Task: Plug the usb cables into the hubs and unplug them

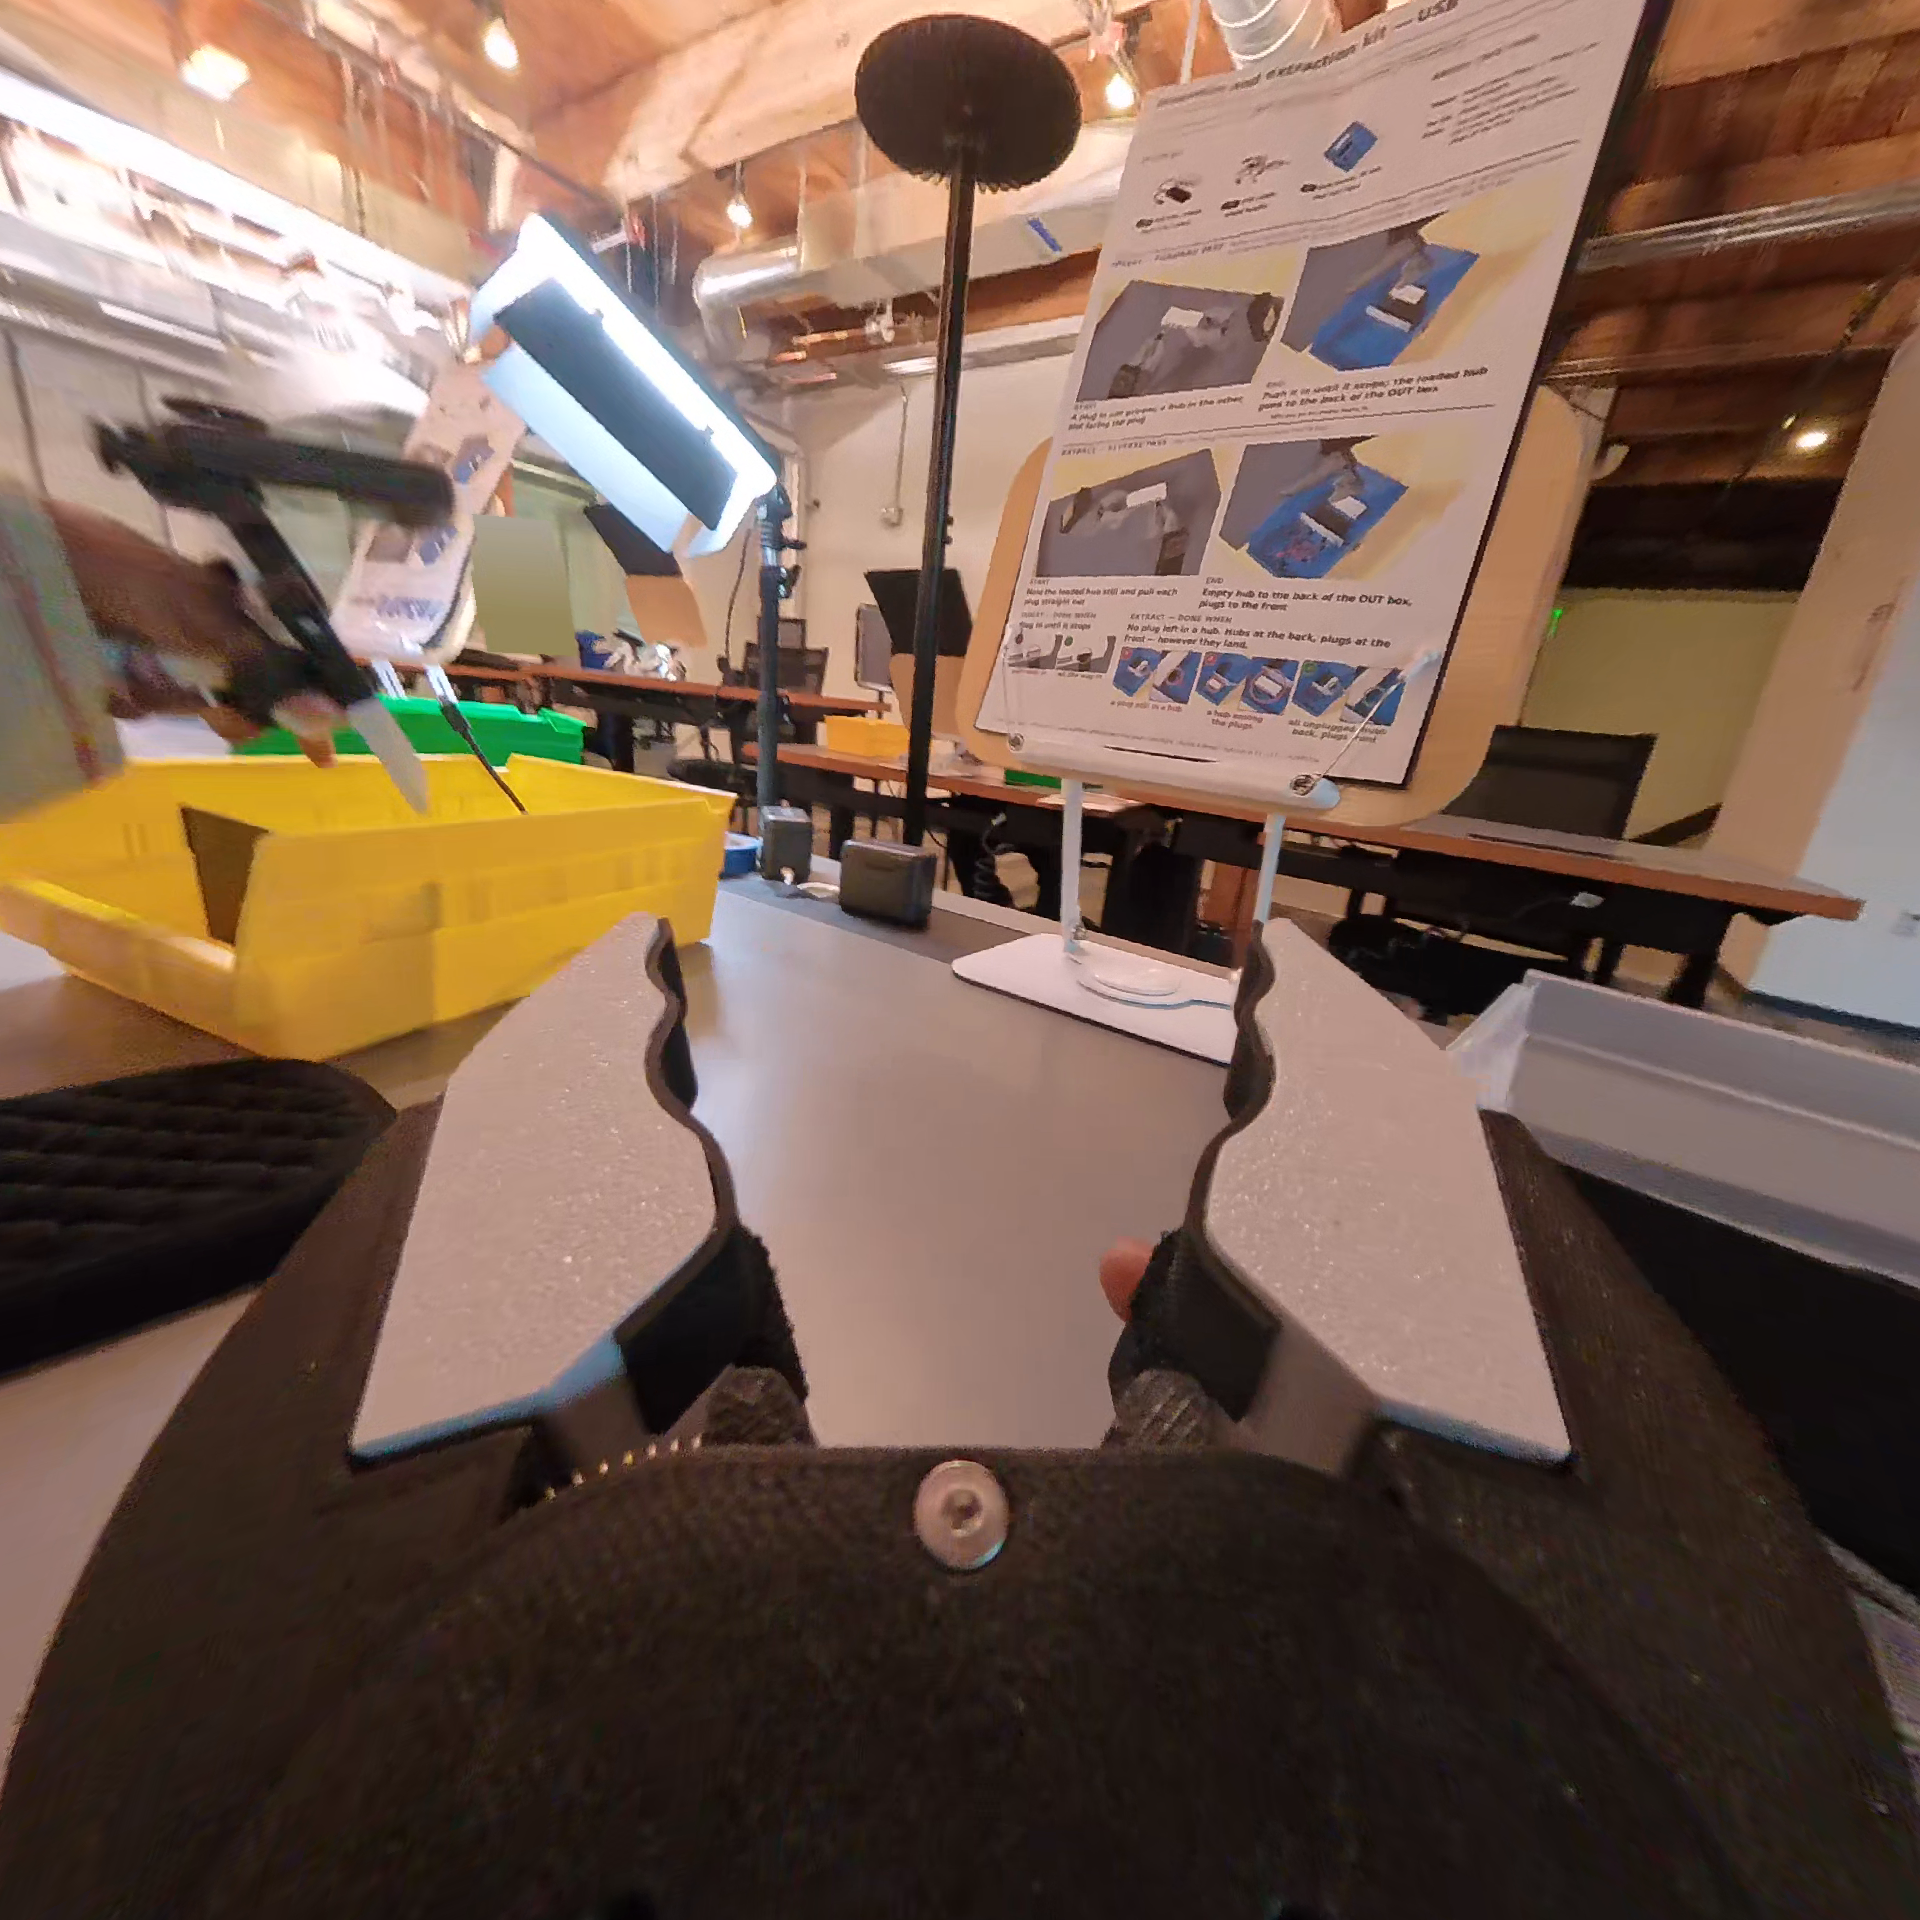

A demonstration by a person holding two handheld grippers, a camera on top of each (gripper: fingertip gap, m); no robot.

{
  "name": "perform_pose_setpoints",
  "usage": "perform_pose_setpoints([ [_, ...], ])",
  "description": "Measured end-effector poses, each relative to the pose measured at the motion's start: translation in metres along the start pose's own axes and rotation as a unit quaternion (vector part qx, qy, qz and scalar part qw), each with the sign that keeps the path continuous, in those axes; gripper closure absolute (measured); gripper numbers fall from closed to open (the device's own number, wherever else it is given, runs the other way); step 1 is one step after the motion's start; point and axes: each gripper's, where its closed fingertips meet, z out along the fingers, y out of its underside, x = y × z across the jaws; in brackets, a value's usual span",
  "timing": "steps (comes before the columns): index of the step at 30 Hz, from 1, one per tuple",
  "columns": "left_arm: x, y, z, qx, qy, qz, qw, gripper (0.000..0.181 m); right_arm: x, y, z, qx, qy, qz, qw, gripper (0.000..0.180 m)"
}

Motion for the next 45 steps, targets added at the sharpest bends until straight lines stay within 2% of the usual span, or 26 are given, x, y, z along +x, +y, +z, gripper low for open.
perform_pose_setpoints([
  [1,-0.008,0.0,0.009,-0.017,0.001,-0.02,1.0,0.114,0.0,-0.001,-0.001,0.004,-0.004,0.009,1.0,0.08],
  [7,-0.065,0.019,0.04,-0.145,-0.105,-0.092,0.98,0.104,-0.004,-0.003,-0.002,0.009,-0.015,0.013,1.0,0.082],
  [13,-0.074,0.039,0.064,-0.212,-0.096,-0.127,0.964,0.11,0.001,-0.005,-0.005,0.019,-0.013,0.04,0.999,0.088],
  [17,-0.078,0.037,0.064,-0.196,-0.097,-0.128,0.967,0.119,0.005,-0.006,-0.006,0.025,-0.007,0.052,0.998,0.09],
  [18,-0.079,0.034,0.065,-0.182,-0.102,-0.121,0.97,0.131,0.005,-0.006,-0.006,0.024,-0.007,0.053,0.998,0.09],
  [25,-0.067,0.027,0.062,-0.131,-0.113,-0.043,0.984,0.134,0.004,-0.003,-0.004,0.016,-0.01,0.047,0.999,0.091],
  [31,-0.053,-0.006,0.026,-0.036,-0.142,-0.008,0.989,0.136,0.001,-0.001,-0.002,0.01,-0.012,0.034,0.999,0.092],
  [36,-0.043,-0.024,-0.003,0.029,-0.187,0.035,0.981,0.14,0.002,-0.001,-0.003,0.011,-0.007,0.032,0.999,0.093],
  [37,-0.041,-0.031,-0.01,0.06,-0.195,0.047,0.978,0.163,0.002,-0.002,-0.003,0.012,-0.006,0.031,0.999,0.093],
  [39,-0.031,-0.042,-0.02,0.115,-0.182,0.066,0.974,0.181,0.003,-0.002,-0.003,0.011,-0.006,0.03,0.999,0.093],
  [42,-0.017,-0.044,-0.031,0.139,-0.148,0.075,0.976,0.181,0.002,-0.001,-0.002,0.01,-0.006,0.025,1.0,0.093],
  [45,-0.02,-0.039,-0.029,0.121,-0.15,0.089,0.977,0.181,0.0,-0.001,-0.002,0.007,-0.009,0.021,1.0,0.093],
])
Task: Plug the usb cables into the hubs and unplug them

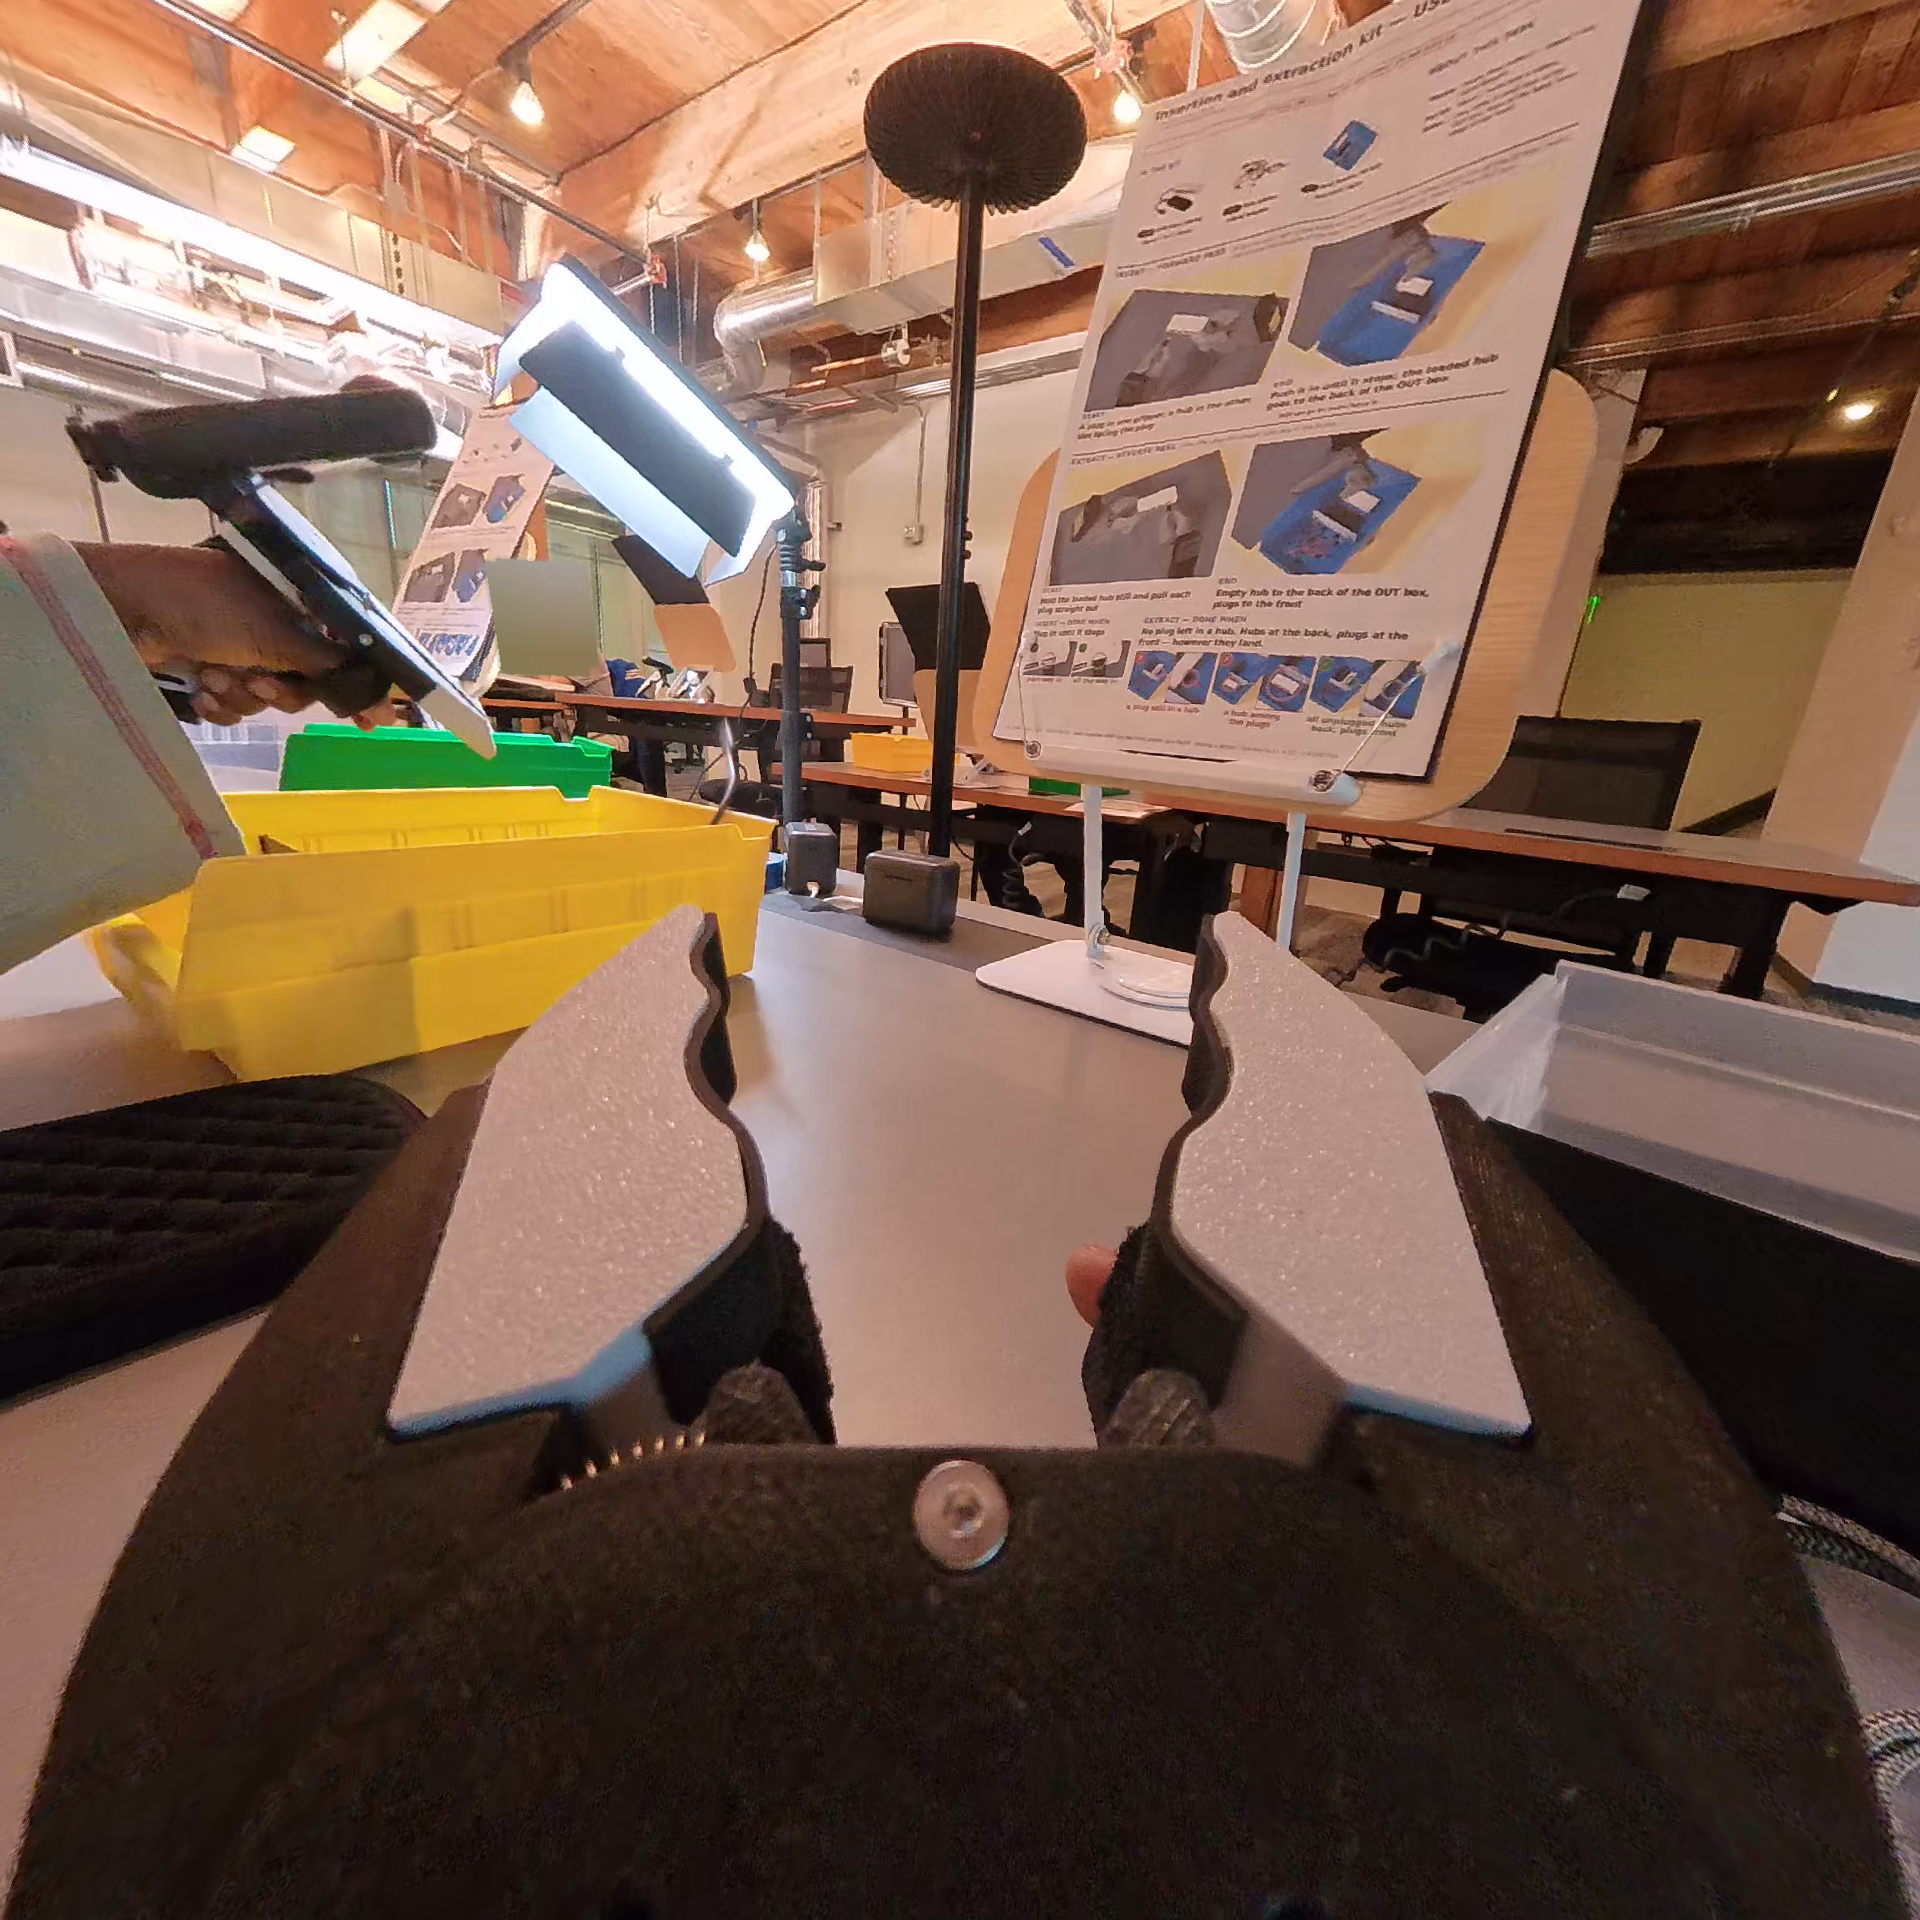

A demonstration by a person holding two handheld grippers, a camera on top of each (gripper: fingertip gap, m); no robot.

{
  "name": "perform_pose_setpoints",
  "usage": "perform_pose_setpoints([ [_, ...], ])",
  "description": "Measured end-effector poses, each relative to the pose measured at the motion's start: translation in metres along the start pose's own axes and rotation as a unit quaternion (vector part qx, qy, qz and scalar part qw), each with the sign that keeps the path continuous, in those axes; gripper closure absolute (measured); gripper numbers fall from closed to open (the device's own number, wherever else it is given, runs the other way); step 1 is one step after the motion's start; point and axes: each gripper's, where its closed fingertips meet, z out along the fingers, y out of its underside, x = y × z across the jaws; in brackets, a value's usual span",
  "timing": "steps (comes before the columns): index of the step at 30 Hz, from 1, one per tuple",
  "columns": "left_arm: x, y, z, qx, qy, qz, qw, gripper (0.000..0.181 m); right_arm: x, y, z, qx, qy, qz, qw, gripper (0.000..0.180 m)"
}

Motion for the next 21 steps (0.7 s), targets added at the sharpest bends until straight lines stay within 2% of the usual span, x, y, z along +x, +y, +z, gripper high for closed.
perform_pose_setpoints([
  [4,0.006,0.016,0.016,-0.041,0.032,0.033,0.998,0.161,-0.002,0.001,0.001,-0.002,-0.005,-0.005,1.0,0.095],
  [9,0.002,0.027,0.047,-0.085,0.054,0.135,0.986,0.134,-0.004,0.001,0.0,-0.003,-0.007,-0.008,1.0,0.096],
  [14,-0.011,0.04,0.072,-0.151,0.04,0.178,0.972,0.123,-0.004,0.001,0.0,-0.004,-0.009,-0.011,1.0,0.098],
  [21,-0.013,0.045,0.108,-0.159,0.048,0.184,0.969,0.118,-0.006,0.003,0.002,-0.009,-0.014,-0.02,1.0,0.099],
])
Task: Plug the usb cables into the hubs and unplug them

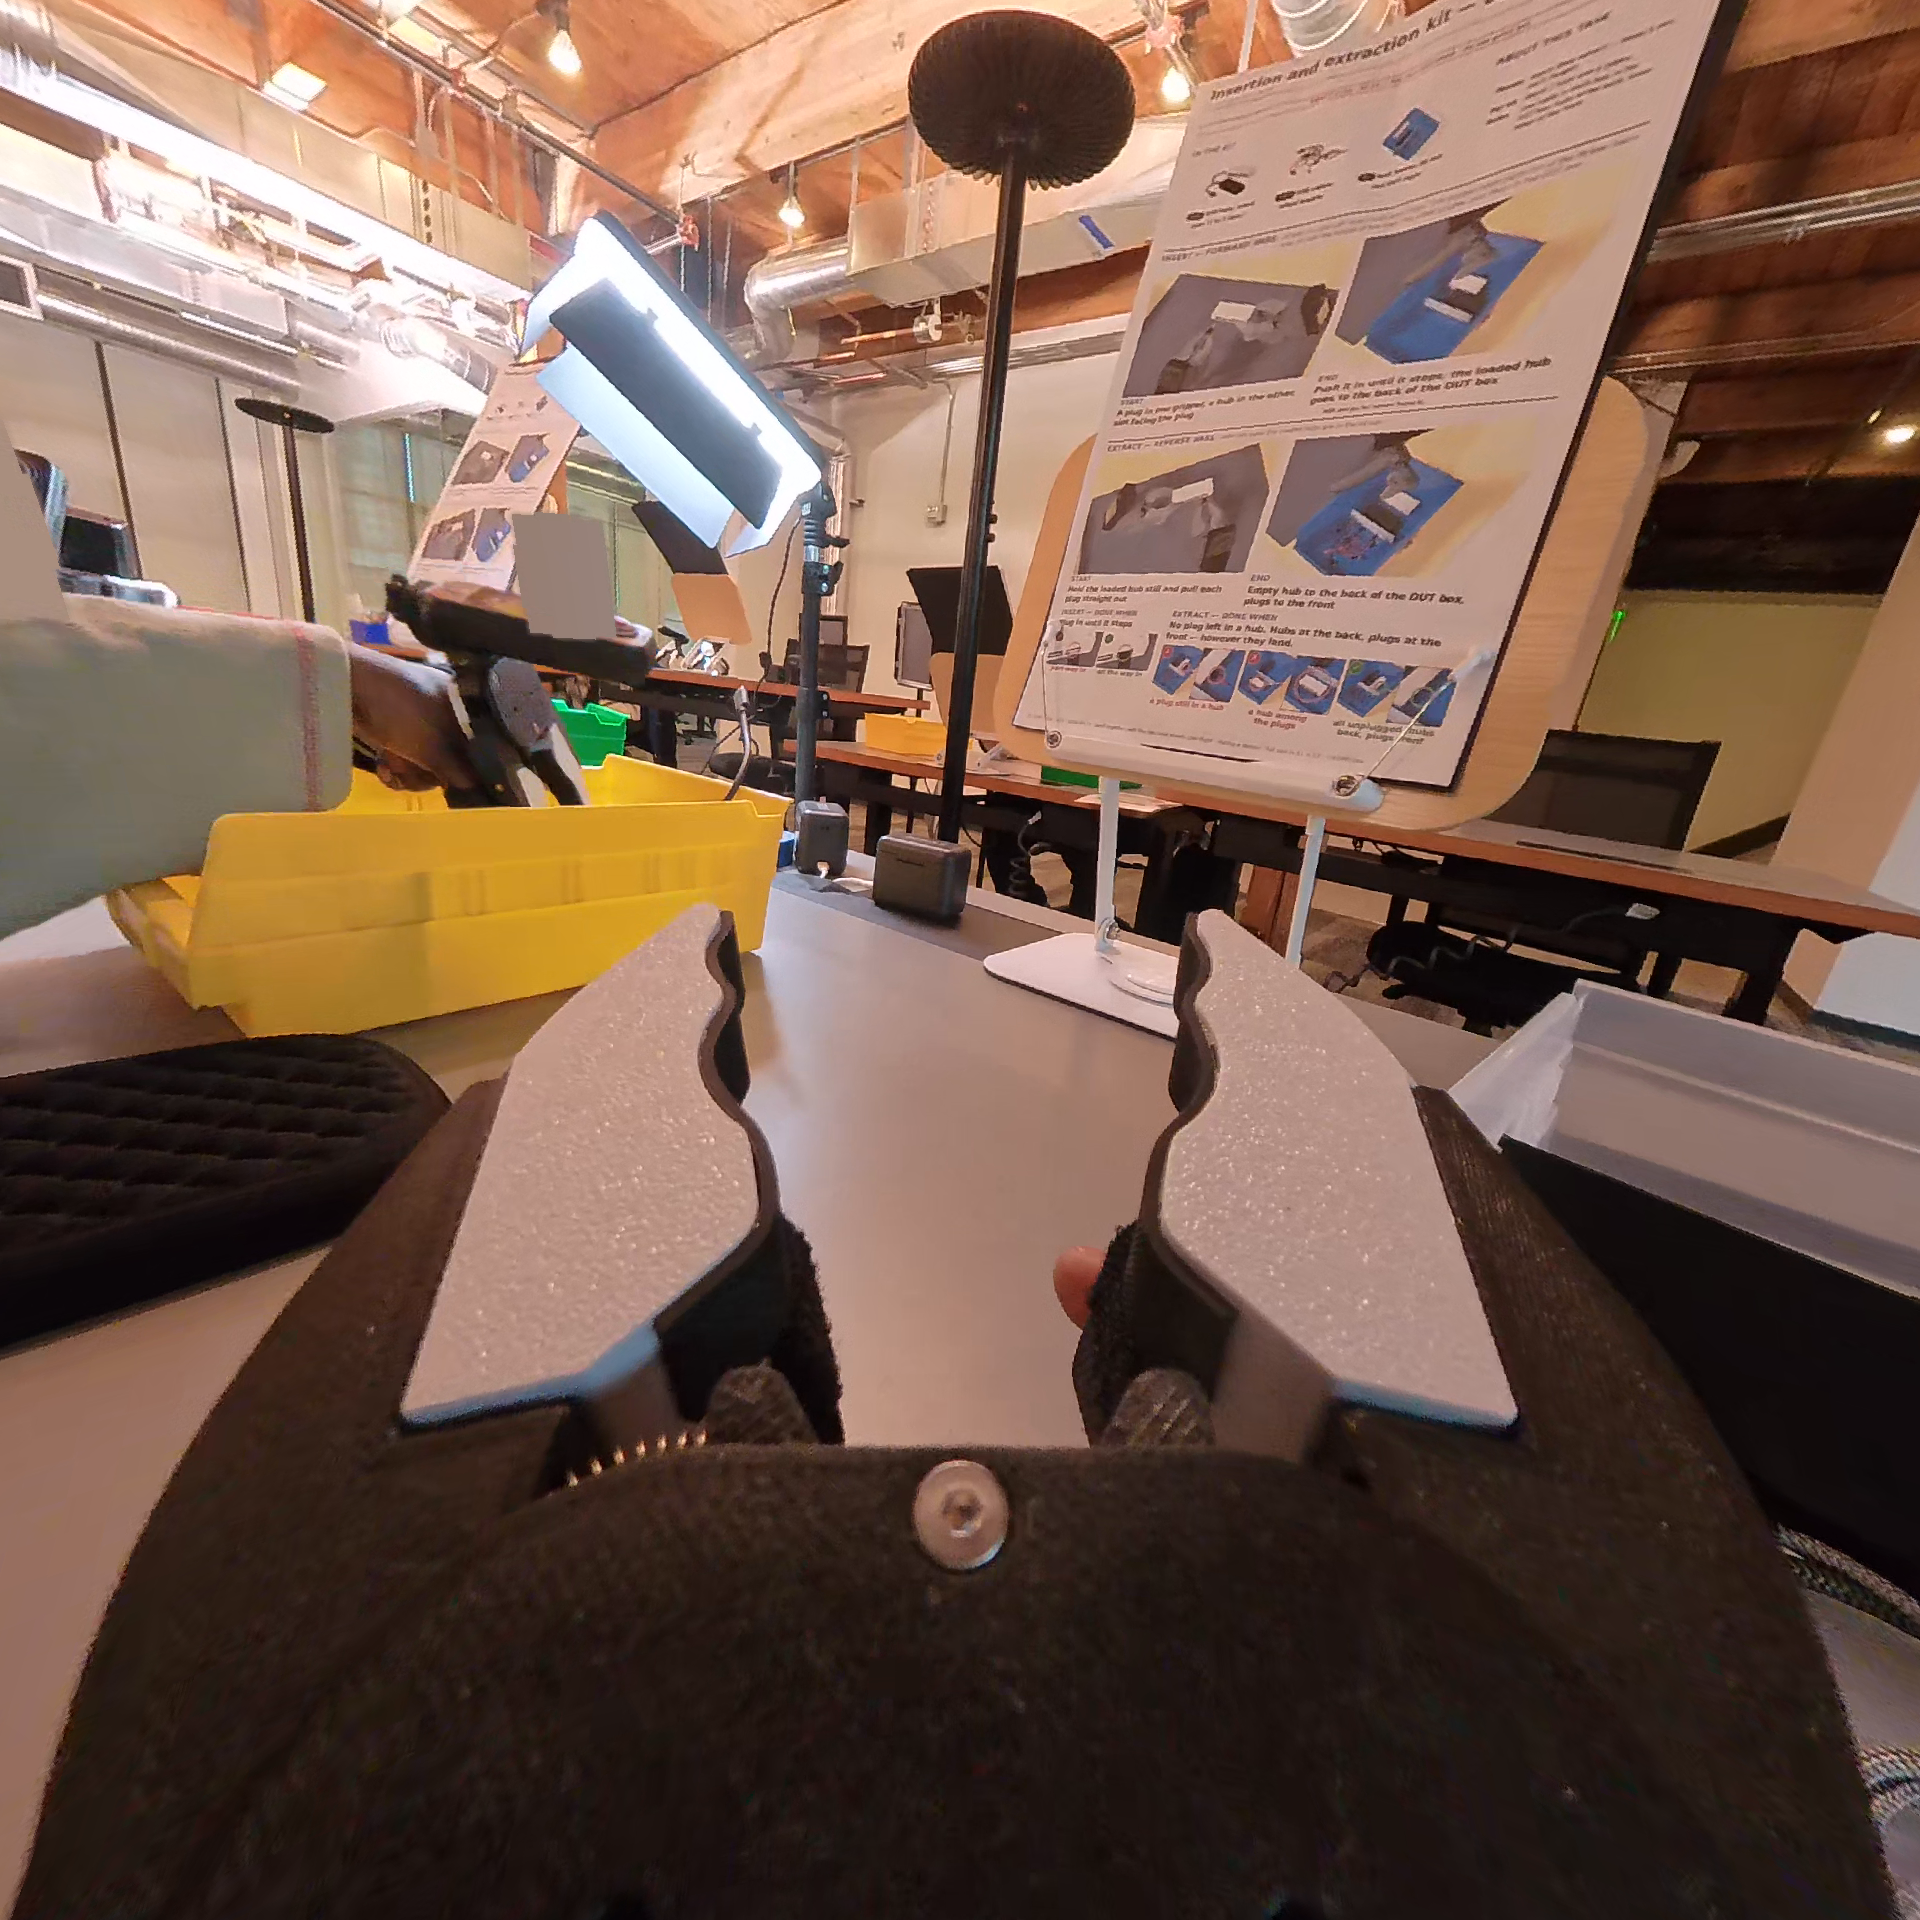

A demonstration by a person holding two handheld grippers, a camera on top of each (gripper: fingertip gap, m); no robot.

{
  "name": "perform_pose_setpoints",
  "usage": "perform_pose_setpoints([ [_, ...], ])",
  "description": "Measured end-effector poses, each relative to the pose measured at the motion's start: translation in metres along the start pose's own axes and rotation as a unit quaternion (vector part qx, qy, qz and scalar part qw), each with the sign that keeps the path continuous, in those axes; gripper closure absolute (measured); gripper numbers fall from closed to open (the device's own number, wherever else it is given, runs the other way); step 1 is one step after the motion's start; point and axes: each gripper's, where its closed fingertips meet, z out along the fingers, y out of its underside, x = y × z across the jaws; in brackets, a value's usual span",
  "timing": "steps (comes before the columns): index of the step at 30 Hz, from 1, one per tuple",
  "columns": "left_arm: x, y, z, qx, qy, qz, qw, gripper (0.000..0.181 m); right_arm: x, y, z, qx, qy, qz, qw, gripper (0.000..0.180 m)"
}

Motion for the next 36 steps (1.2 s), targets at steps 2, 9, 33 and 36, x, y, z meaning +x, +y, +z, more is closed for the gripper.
perform_pose_setpoints([
  [2,-0.001,0.002,0.01,-0.011,-0.001,0.018,1.0,0.115,-0.001,0.0,0.0,-0.001,-0.001,0.0,1.0,0.099],
  [9,0.004,-0.003,0.011,0.004,0.011,0.015,1.0,0.133,0.0,0.0,0.0,-0.001,-0.002,-0.001,1.0,0.101],
  [33,0.065,-0.108,-0.291,0.563,-0.316,-0.045,0.763,0.134,-0.014,-0.002,0.003,-0.007,-0.022,-0.038,0.999,0.106],
  [36,0.105,-0.129,-0.29,0.603,-0.279,-0.036,0.746,0.133,-0.024,-0.025,0.008,0.015,-0.044,-0.036,0.998,0.112],
])
